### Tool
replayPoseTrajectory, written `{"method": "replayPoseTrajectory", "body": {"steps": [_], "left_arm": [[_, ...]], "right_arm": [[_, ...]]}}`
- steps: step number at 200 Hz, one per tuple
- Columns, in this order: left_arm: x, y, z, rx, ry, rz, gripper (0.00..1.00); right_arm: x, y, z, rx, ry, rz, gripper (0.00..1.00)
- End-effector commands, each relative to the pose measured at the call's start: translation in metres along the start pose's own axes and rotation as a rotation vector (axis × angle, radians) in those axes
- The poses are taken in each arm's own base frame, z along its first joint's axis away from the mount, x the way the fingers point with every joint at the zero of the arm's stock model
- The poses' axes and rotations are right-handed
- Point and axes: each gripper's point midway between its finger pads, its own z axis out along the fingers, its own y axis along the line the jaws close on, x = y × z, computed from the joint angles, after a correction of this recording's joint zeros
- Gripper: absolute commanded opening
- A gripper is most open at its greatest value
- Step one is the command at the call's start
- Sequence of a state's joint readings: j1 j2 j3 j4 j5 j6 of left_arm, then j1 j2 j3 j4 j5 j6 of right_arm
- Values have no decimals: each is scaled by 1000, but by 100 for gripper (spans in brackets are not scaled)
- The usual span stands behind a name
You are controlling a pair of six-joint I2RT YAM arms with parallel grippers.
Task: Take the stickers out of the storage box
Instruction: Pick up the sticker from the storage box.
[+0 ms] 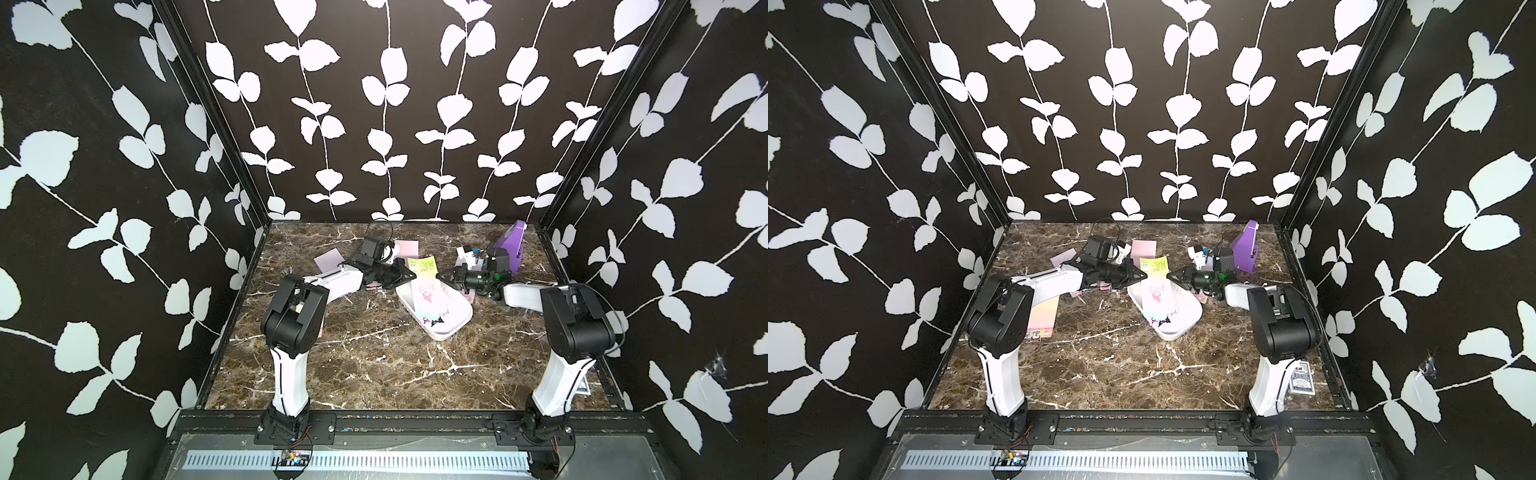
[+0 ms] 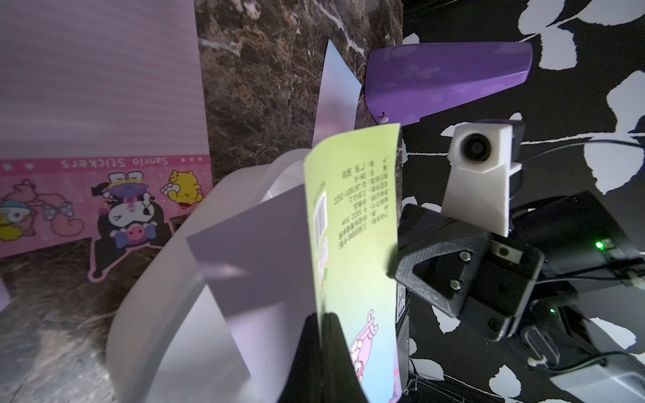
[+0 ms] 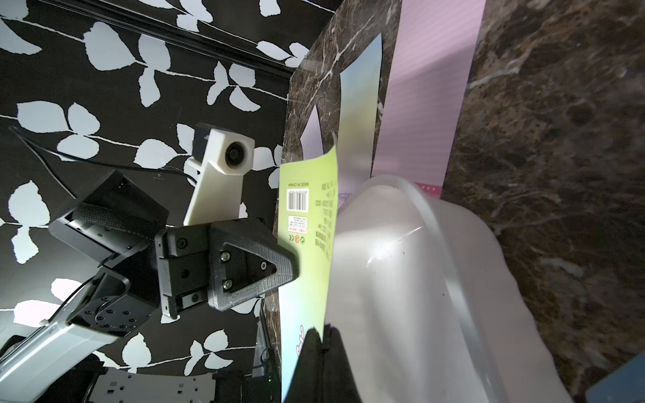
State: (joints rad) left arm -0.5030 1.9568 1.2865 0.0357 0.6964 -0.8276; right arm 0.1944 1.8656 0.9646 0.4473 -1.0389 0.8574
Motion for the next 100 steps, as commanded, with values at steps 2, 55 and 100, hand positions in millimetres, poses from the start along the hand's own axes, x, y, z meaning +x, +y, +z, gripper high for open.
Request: {"method": "replayPoseTrajectory", "body": {"steps": [2,55,100], "left_arm": [[6,-13,-1,46,8,17,0],[6,-23,-8,57,-1,25,0],[7,-25,-10,50,-7,29,0]], "right_arm": [[-5,5,6,-31,40,-48,0],[-1,-6,9,4,154,-70,0],[1,-2,-3,3,184,-103,0]]}}
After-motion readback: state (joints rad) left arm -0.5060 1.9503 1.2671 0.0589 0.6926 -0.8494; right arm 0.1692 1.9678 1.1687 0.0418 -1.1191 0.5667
